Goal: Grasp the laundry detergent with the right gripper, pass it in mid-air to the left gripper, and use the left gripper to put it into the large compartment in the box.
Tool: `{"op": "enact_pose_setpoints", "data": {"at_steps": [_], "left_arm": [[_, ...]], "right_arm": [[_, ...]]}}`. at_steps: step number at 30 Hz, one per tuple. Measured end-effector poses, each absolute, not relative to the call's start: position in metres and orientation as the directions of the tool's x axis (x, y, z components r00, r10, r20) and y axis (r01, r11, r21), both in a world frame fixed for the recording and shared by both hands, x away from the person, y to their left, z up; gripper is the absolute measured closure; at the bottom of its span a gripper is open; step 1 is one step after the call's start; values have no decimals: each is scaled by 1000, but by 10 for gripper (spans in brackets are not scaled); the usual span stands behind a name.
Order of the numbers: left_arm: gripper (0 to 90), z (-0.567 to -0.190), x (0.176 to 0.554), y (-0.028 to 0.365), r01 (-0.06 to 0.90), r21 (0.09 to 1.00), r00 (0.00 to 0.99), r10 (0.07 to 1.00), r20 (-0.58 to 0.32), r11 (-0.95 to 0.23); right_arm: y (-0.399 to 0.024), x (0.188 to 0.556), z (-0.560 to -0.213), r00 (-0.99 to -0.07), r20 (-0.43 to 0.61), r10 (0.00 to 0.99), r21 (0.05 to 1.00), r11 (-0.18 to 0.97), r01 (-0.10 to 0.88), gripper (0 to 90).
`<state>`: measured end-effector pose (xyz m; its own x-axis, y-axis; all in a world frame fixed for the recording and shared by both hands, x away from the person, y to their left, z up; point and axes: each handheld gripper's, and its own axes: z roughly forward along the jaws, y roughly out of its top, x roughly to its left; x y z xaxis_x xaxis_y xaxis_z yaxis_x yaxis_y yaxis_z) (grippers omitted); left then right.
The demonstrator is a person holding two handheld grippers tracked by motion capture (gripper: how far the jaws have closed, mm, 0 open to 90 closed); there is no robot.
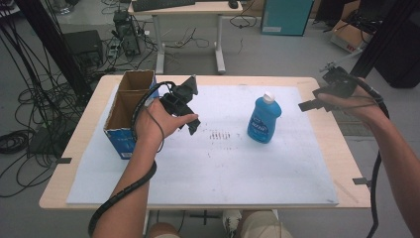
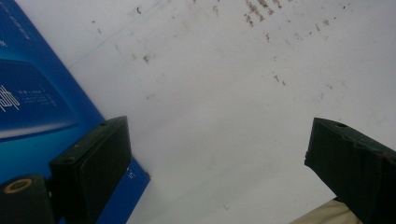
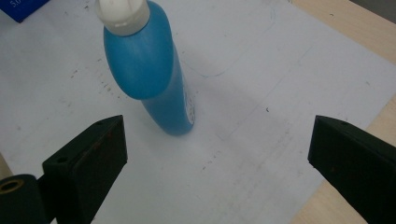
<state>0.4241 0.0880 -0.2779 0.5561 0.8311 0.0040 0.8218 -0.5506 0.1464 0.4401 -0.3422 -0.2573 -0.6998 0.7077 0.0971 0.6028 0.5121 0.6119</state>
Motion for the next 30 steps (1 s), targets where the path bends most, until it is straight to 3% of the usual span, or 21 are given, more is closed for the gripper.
{"op": "enact_pose_setpoints", "data": {"at_steps": [15,30], "left_arm": [[72,-282,424,84,814,156,566,824,-3,-559],[72,-284,426,84,813,153,570,821,-8,-563]], "right_arm": [[-334,416,-301,-726,15,688,677,527,513,42],[-312,414,-337,-743,5,670,729,506,461,36]]}}
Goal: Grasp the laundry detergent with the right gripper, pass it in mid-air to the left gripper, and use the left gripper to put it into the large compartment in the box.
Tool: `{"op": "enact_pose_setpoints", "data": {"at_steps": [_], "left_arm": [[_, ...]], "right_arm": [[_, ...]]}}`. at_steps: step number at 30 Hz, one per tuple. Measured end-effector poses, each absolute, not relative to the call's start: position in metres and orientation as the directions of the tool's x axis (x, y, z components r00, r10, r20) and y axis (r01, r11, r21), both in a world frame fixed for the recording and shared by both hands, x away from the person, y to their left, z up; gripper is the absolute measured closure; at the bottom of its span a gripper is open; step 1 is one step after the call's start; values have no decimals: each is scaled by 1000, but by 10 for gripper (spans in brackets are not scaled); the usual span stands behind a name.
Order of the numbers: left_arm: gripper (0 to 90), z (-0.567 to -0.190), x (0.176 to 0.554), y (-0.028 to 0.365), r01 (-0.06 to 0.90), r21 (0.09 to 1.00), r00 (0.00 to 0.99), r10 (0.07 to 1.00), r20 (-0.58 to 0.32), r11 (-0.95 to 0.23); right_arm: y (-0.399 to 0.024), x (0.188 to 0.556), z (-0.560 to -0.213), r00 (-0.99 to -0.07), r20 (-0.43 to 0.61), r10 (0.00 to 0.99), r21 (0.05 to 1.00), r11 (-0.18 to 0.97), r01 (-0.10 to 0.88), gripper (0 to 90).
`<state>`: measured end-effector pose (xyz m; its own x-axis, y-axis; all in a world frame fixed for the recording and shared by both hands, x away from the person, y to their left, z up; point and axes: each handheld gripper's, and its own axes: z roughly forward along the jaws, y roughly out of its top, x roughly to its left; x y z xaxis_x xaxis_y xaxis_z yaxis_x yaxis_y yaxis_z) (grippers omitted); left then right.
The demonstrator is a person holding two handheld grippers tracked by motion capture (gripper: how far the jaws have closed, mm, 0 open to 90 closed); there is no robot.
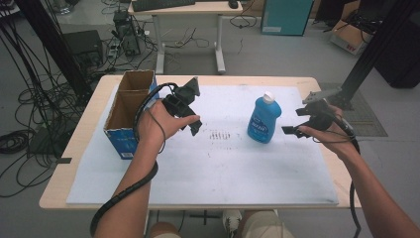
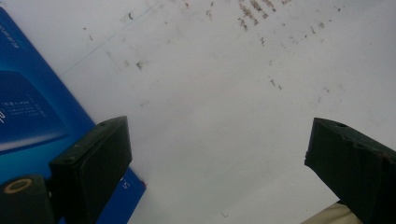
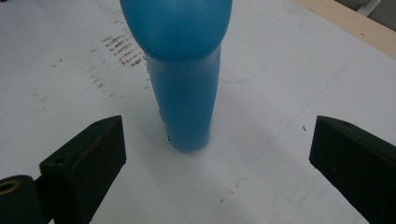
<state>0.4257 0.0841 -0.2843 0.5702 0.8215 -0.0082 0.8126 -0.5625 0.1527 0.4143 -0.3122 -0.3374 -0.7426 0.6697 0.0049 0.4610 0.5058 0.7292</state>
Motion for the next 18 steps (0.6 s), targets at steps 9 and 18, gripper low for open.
{"op": "enact_pose_setpoints", "data": {"at_steps": [9,18], "left_arm": [[72,-286,425,86,814,154,568,823,-8,-560],[71,-287,425,87,815,152,567,824,-9,-559]], "right_arm": [[-300,419,-350,-752,1,659,757,491,432,31],[-292,423,-363,-751,11,660,774,470,424,30]]}}
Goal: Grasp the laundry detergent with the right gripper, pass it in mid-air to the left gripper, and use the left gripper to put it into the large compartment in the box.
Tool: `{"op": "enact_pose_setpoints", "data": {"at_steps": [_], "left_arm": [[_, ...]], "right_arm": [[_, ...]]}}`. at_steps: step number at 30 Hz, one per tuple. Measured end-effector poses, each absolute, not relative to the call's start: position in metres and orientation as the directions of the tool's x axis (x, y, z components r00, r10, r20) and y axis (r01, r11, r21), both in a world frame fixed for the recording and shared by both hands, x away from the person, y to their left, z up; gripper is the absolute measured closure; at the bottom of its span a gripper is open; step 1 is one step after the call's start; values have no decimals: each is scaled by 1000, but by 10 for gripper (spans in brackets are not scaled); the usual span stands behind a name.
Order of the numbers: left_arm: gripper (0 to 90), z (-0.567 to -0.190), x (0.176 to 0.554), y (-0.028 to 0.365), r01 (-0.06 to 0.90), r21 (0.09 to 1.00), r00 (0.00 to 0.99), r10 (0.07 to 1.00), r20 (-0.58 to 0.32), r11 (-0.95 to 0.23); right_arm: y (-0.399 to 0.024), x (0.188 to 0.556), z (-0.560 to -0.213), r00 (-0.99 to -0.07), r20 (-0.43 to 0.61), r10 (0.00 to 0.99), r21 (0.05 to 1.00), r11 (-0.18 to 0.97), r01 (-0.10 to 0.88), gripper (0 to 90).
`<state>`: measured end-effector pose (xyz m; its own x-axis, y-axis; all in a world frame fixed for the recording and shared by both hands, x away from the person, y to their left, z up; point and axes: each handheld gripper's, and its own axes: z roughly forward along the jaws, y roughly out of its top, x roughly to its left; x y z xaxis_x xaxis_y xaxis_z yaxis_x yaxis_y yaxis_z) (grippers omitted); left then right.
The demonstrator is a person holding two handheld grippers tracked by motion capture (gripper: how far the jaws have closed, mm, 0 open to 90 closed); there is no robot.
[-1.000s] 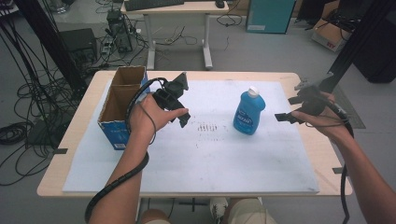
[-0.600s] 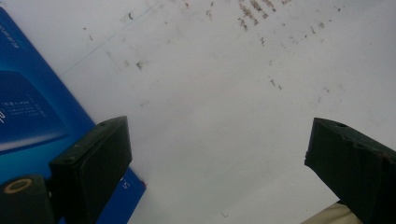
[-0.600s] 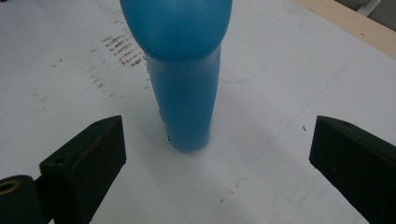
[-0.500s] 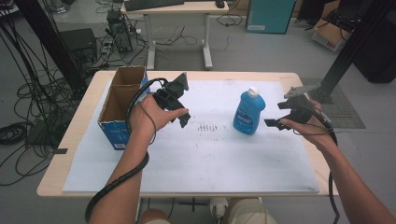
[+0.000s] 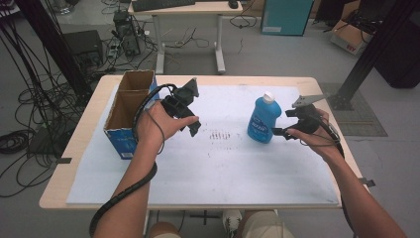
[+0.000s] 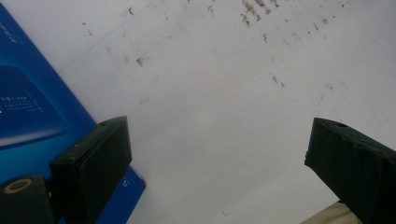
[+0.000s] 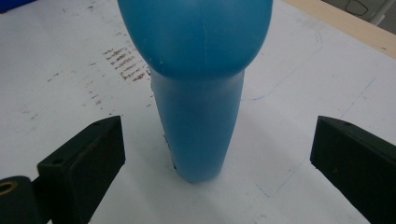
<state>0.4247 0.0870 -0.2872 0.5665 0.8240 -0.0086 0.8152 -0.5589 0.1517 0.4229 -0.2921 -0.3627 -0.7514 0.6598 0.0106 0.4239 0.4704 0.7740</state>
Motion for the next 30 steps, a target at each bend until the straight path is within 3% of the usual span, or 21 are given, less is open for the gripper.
{"op": "enact_pose_setpoints", "data": {"at_steps": [30], "left_arm": [[71,-293,426,88,816,147,568,823,-22,-559]], "right_arm": [[-273,431,-392,-750,41,660,822,405,401,25]]}}
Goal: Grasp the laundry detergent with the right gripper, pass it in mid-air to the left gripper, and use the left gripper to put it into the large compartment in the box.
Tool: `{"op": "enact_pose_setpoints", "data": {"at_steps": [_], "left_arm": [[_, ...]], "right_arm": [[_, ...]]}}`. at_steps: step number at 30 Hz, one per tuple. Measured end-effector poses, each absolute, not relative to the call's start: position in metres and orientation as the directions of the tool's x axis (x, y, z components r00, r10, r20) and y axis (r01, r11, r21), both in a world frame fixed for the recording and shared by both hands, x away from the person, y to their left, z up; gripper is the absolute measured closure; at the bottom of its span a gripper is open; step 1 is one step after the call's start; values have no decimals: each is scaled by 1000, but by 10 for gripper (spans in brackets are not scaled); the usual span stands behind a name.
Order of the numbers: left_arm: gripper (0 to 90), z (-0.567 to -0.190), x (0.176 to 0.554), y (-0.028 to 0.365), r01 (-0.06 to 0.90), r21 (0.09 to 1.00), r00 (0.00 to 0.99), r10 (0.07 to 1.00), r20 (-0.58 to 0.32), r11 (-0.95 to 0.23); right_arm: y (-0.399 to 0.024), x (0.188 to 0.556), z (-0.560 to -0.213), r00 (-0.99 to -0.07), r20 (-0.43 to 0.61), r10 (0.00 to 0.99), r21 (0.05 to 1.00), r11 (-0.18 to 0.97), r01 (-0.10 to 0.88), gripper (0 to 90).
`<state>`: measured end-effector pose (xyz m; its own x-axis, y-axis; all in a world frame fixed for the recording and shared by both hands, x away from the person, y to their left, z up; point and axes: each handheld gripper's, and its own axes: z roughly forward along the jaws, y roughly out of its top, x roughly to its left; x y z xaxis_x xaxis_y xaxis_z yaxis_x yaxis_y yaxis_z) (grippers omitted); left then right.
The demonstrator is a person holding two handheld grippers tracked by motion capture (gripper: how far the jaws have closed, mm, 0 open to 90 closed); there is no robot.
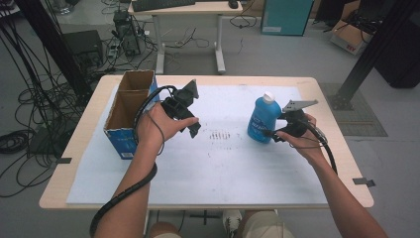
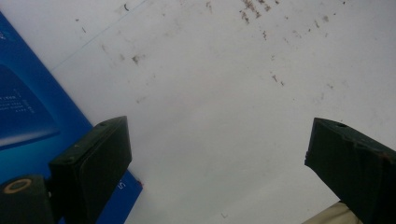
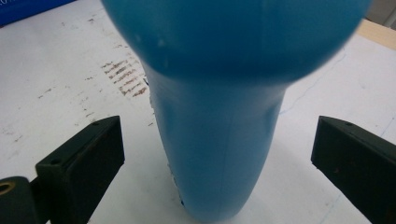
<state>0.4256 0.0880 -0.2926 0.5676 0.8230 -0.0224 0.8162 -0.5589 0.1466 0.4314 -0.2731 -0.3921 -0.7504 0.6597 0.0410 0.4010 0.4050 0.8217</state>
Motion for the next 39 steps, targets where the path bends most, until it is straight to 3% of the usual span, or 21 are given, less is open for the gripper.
{"op": "enact_pose_setpoints", "data": {"at_steps": [39], "left_arm": [[71,-292,425,87,814,150,570,821,-22,-561]], "right_arm": [[-264,436,-401,-757,44,651,880,334,339,17]]}}
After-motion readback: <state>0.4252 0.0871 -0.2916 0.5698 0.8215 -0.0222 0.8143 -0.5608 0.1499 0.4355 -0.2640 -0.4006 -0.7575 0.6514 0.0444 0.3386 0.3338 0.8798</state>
